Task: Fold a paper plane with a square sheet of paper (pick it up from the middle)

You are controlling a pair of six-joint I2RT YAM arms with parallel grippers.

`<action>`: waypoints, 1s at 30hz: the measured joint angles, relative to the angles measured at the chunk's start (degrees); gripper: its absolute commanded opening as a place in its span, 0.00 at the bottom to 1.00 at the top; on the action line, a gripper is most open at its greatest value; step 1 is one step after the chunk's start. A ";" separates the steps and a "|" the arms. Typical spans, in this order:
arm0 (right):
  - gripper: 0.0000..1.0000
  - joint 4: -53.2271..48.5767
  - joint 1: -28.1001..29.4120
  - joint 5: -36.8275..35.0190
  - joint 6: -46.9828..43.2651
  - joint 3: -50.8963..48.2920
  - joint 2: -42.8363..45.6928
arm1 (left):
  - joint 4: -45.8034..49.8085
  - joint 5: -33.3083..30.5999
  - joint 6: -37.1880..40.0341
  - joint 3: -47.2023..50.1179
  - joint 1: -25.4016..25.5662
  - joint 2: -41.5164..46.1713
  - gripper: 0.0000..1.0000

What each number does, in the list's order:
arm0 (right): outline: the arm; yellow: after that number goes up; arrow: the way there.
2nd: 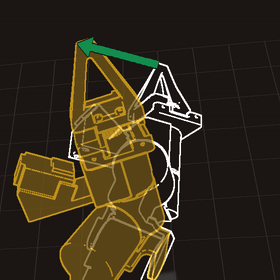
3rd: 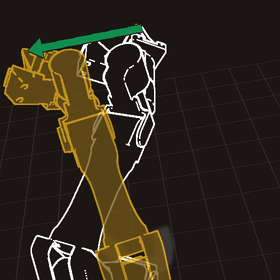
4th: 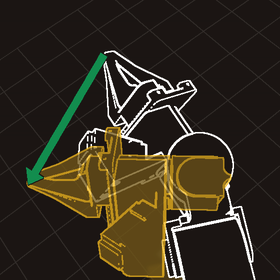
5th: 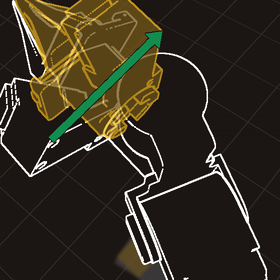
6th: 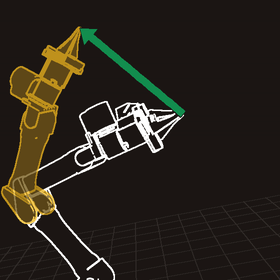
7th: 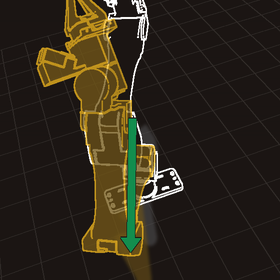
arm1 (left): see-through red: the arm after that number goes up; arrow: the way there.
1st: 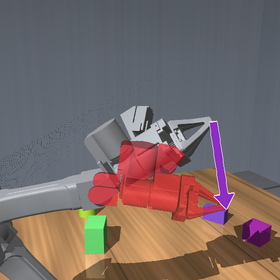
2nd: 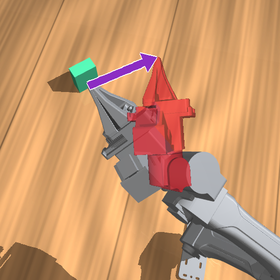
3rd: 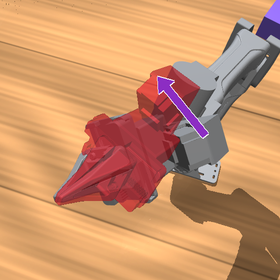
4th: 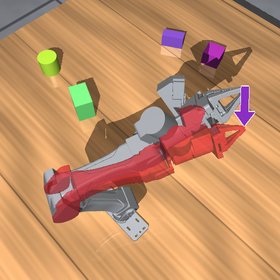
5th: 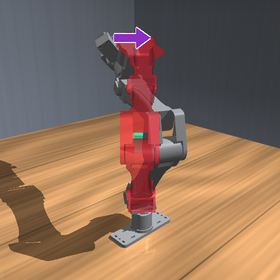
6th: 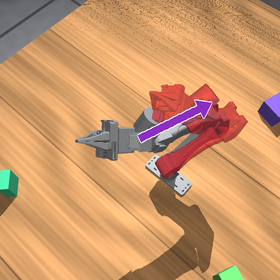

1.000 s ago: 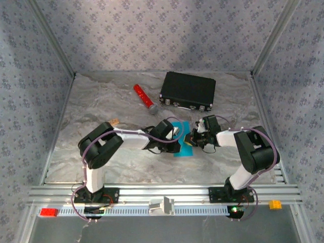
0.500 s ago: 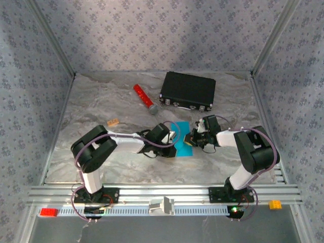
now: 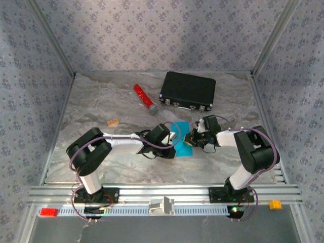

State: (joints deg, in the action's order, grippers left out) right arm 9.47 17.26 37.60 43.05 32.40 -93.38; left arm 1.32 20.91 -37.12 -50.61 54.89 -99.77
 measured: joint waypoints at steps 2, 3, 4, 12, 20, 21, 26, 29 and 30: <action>0.02 0.00 0.00 0.00 0.00 0.00 0.00 | -0.35 -0.57 -0.17 -0.90 -0.11 -0.04 0.08; 0.02 -0.02 0.00 0.00 0.00 0.00 0.00 | -0.74 -0.74 -0.44 -1.55 -0.15 -0.24 0.09; 0.02 -0.02 0.00 0.00 0.00 0.00 0.00 | -1.16 -0.81 -0.48 -2.51 -0.31 -0.74 0.09; 0.03 -1.14 0.02 -0.44 0.48 0.63 0.28 | -2.34 -0.79 -1.09 -6.78 -1.01 -6.99 0.06; 0.04 -6.86 2.36 -3.91 0.81 2.64 5.81 | -5.81 0.48 -3.32 -4.90 -1.27 -8.11 0.04; 0.04 -7.08 3.06 -4.15 0.79 2.99 6.19 | -6.32 0.50 -3.48 -4.61 -1.27 -8.02 0.04; 0.03 -6.82 6.14 -4.46 0.92 1.86 6.10 | -7.37 0.46 -3.91 -4.00 -1.27 -7.85 0.04; 0.03 -6.62 7.06 -5.18 1.05 0.37 4.85 | -7.39 0.31 -4.04 -3.96 -1.27 -7.80 0.03; 0.03 -6.45 6.97 -5.33 1.07 -0.22 4.42 | -7.39 0.31 -4.11 -3.96 -1.27 -7.80 0.04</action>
State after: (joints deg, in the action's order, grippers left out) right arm 3.03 24.23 32.27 44.12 32.18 -88.97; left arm -6.07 21.21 -41.23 -54.57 53.63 -107.57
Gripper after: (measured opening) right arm 0.052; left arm 0.047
